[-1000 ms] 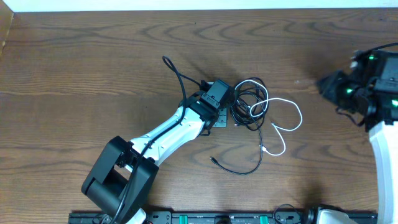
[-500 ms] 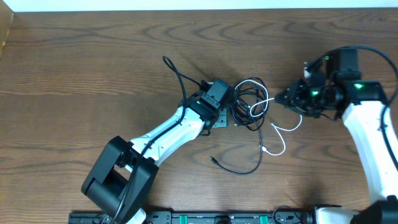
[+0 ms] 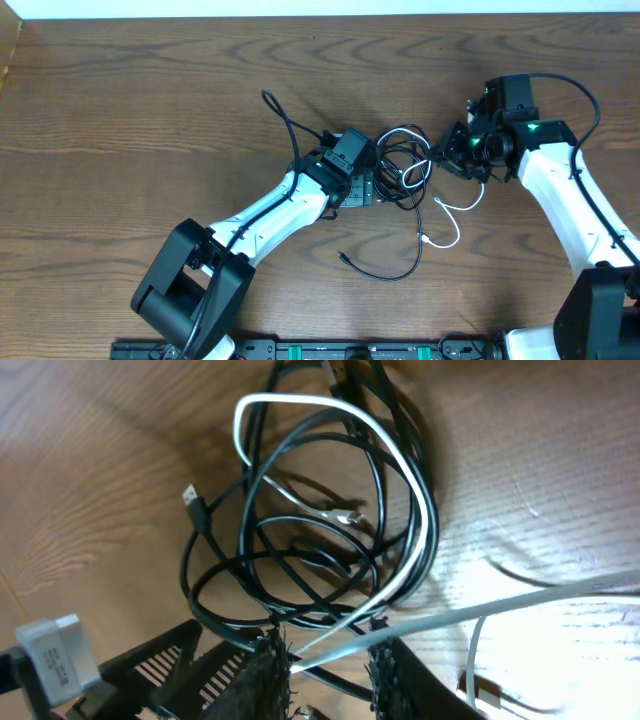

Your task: Untangle cables

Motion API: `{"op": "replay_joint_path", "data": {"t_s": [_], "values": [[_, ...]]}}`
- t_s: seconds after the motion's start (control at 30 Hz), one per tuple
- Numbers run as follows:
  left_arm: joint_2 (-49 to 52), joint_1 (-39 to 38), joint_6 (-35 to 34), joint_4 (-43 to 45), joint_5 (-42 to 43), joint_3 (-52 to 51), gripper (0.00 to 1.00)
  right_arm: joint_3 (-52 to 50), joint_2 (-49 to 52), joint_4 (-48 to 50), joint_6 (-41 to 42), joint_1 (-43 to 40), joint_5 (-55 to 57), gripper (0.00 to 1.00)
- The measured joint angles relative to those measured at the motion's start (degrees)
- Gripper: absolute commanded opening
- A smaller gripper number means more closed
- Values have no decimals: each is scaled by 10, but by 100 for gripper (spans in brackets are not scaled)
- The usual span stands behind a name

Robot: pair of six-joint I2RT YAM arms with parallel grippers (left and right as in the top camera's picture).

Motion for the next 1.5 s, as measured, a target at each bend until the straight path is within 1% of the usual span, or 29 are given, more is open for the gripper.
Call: {"op": "replay_joint_path", "data": {"t_s": [0.07, 0.1, 0.13, 0.17, 0.3, 0.5, 0.6, 0.63, 0.67, 0.73, 0.77, 0.87, 0.93, 0.97, 1.0, 1.07, 1.2, 1.3, 1.4, 1.5], "values": [[0, 0, 0, 0, 0, 0, 92, 0, 0, -3, 5, 3, 1, 25], [0, 0, 0, 0, 0, 0, 97, 0, 0, -3, 9, 4, 2, 24], [0, 0, 0, 0, 0, 0, 98, 0, 0, -3, 13, 4, 3, 22], [0, 0, 0, 0, 0, 0, 98, 0, 0, -2, 17, 5, 5, 20], [0, 0, 0, 0, 0, 0, 98, 0, 0, 3, 40, 9, 18, 1], [0, 0, 0, 0, 0, 0, 98, 0, 0, 5, 49, 10, 25, 1], [0, 0, 0, 0, 0, 0, 98, -1, 0, 25, 44, 10, 28, 1], [0, 0, 0, 0, 0, 0, 98, -1, 0, 34, 43, 10, 28, 3], [0, 0, 0, 0, 0, 0, 98, -1, 0, 40, 43, 10, 28, 11], [0, 0, 0, 0, 0, 0, 98, -1, 0, 42, 43, 10, 28, 21], [0, 0, 0, 0, 0, 0, 98, -1, 0, 40, 41, 10, 28, 23], [0, 0, 0, 0, 0, 0, 98, -1, 0, 26, 39, 13, 30, 24], [0, 0, 0, 0, 0, 0, 98, -2, 0, 24, 42, 20, 33, 23], [0, 0, 0, 0, 0, 0, 98, -2, 0, 24, 45, 26, 35, 21], [0, 0, 0, 0, 0, 0, 98, -2, 0, 24, 50, 32, 42, 15], [0, 0, 0, 0, 0, 0, 98, -3, 0, 24, 62, 45, 57, 1], [0, 0, 0, 0, 0, 0, 98, -3, 0, 32, 85, 66, 75, 1], [0, 0, 0, 0, 0, 0, 98, -3, 0, 49, 85, 67, 75, 1], [0, 0, 0, 0, 0, 0, 98, -2, -11, 49, 68, 59, 72, 1], [0, 0, 0, 0, 0, 0, 98, 17, -50, 45, 35, 34, 76, 1]]}}
